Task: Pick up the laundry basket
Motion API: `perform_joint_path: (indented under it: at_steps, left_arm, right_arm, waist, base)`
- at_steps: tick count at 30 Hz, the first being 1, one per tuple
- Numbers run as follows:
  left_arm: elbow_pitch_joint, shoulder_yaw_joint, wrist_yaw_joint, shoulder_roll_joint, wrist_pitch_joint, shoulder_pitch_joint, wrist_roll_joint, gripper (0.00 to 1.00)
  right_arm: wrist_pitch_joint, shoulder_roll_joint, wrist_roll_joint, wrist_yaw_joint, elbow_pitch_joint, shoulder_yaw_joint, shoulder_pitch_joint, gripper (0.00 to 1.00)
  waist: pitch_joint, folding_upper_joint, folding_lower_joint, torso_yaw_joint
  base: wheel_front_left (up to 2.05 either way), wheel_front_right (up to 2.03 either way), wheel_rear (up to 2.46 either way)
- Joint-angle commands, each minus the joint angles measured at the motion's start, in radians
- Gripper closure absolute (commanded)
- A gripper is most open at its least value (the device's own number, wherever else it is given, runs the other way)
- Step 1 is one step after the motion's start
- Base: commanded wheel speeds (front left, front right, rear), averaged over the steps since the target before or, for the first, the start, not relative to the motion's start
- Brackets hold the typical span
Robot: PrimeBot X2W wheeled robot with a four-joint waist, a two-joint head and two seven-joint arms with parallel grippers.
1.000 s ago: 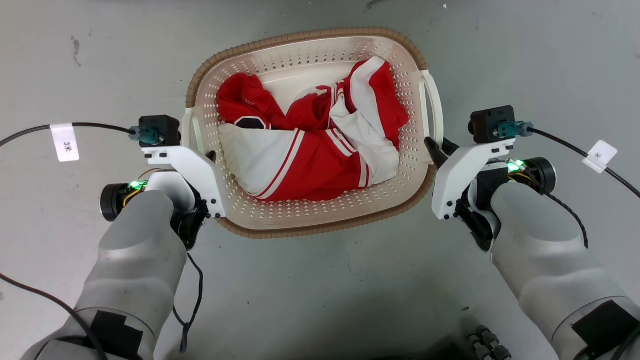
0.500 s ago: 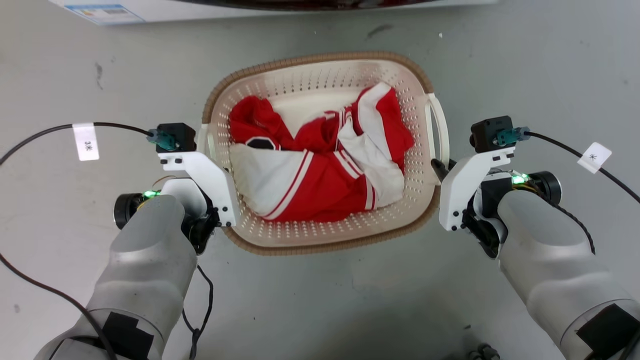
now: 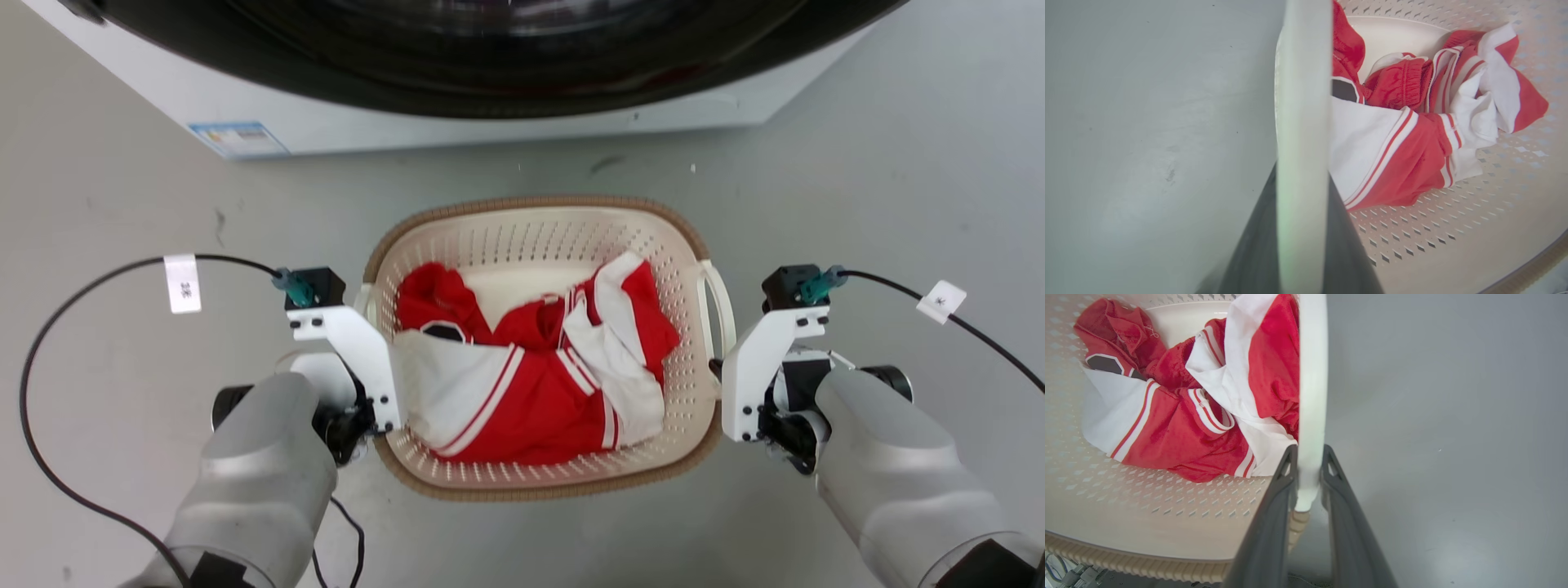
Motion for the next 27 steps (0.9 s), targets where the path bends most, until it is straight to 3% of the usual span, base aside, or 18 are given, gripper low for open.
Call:
perform_joint_path:
  at_steps: [1, 11, 27]
  left_arm:
    - [-0.015, -0.008, -0.013, -0.025, 0.008, 0.014, -0.009, 1.00]
    - [-0.020, -0.053, -0.013, -0.028, 0.094, 0.058, -0.062, 1.00]
    - [-0.004, -0.084, -0.014, -0.035, 0.227, 0.071, -0.143, 1.00]
  right_arm:
    - [0.007, 0.021, 0.005, 0.006, -0.005, 0.010, 0.013, 1.00]
    - [0.135, 0.008, 0.042, 0.006, 0.011, 0.040, 0.032, 1.00]
    - [0.352, 0.009, 0.085, 0.006, 0.025, 0.070, -0.019, 1.00]
  waist:
    - [-0.061, 0.0000, 0.0000, 0.006]
    - [-0.215, 0.0000, 0.0000, 0.026]
    - [-0.367, 0.0000, 0.0000, 0.050]
  base:
    - [0.00, 0.00, 0.00]
    - [0.00, 0.00, 0.00]
    - [0.00, 0.00, 0.00]
